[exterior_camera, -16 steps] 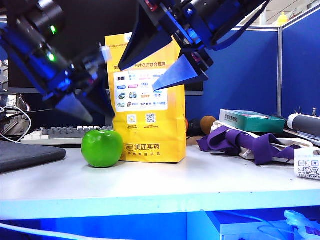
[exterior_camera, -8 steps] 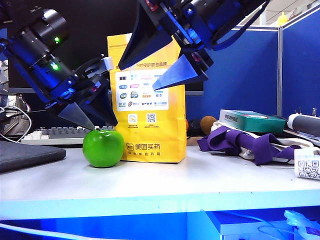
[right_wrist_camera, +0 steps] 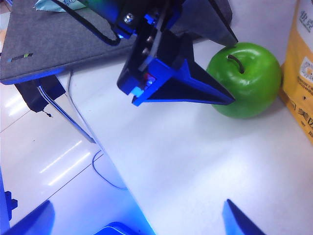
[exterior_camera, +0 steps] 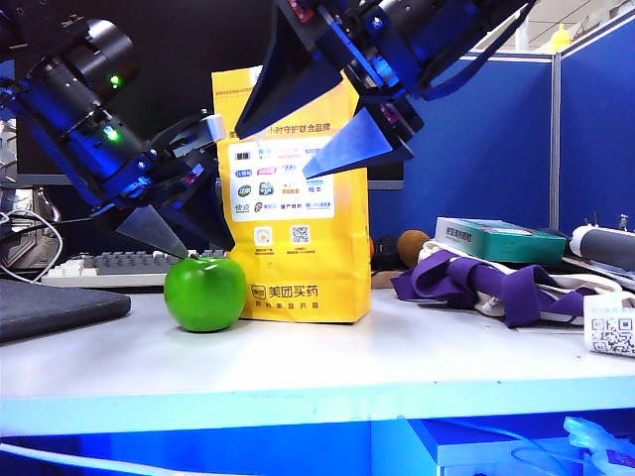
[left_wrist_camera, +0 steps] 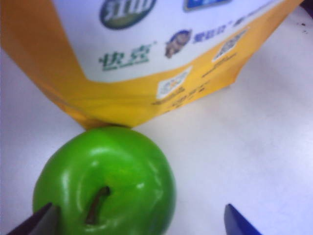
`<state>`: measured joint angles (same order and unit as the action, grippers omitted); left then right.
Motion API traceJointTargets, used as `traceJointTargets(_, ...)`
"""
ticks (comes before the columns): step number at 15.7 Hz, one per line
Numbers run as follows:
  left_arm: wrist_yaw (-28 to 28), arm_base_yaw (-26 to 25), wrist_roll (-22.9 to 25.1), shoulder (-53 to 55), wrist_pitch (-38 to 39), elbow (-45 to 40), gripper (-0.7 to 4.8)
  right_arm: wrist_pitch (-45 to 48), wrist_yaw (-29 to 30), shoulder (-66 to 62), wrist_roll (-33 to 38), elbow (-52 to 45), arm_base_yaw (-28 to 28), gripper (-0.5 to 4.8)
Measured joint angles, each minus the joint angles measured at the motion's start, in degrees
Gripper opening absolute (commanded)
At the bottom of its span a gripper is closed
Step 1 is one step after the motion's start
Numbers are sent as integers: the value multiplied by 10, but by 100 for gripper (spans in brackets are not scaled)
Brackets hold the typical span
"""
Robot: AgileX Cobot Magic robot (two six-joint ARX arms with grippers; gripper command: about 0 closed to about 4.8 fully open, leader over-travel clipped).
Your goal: Pick up the green apple and throw it into the yellow paper bag.
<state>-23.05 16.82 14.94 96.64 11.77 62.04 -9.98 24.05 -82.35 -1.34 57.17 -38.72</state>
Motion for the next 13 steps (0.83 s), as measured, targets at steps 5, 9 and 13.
traceJointTargets(5, 16, 0, 2, 0, 0, 0, 240, 0, 0, 0, 0, 0, 0, 479)
traceJointTargets(9, 13, 0, 1, 0, 10, 1, 479, 0, 0, 0, 0, 0, 1, 479)
traceJointTargets(13, 2, 0, -4, 0, 41, 2, 479, 0, 0, 0, 0, 0, 1, 479)
